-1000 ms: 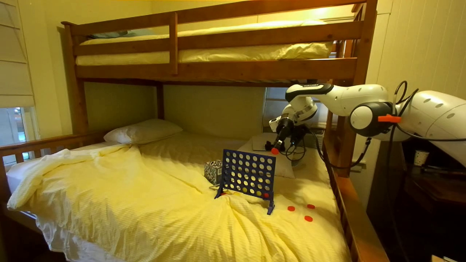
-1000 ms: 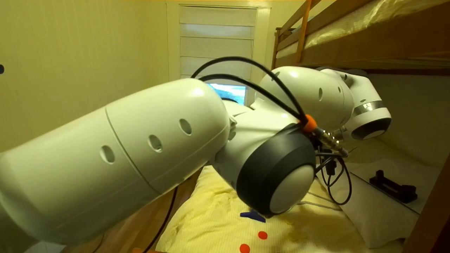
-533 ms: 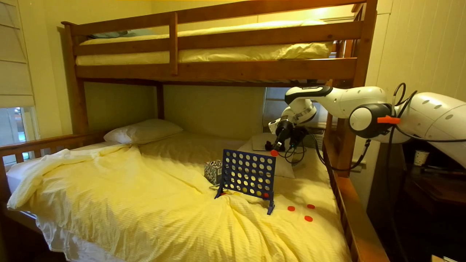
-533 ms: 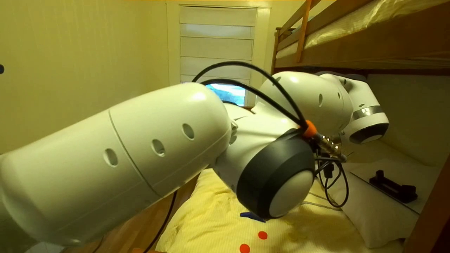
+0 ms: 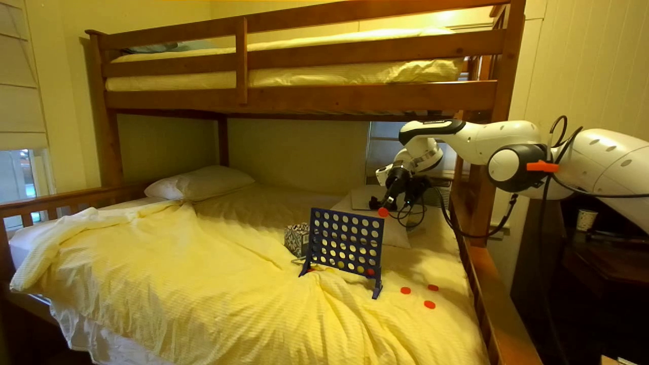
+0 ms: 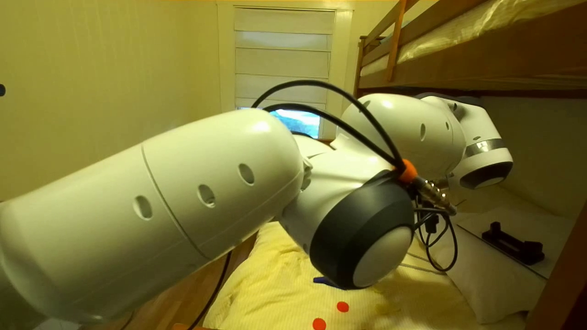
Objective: Put one orange disc in the blue board
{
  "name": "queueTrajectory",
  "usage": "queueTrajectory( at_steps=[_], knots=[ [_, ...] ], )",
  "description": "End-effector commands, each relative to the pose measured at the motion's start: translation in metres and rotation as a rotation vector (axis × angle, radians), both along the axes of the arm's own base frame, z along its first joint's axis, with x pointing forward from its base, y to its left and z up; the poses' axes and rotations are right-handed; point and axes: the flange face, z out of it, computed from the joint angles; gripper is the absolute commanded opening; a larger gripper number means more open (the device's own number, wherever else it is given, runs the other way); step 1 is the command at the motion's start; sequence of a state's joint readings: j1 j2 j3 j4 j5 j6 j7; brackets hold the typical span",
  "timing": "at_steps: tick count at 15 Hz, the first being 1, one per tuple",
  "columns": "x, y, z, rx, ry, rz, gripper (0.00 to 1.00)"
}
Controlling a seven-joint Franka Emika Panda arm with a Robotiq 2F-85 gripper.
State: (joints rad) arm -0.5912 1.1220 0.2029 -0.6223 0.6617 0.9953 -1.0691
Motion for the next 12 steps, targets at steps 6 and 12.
queueTrajectory(
  at_steps=[6,12],
  knots=[
    [0.0021,-0.0036,-0.0014,0.044,-0.029,-0.009,0.01],
    [0.0046,-0.0044,-0.0028,0.054,-0.047,-0.02,0.01]
  ],
)
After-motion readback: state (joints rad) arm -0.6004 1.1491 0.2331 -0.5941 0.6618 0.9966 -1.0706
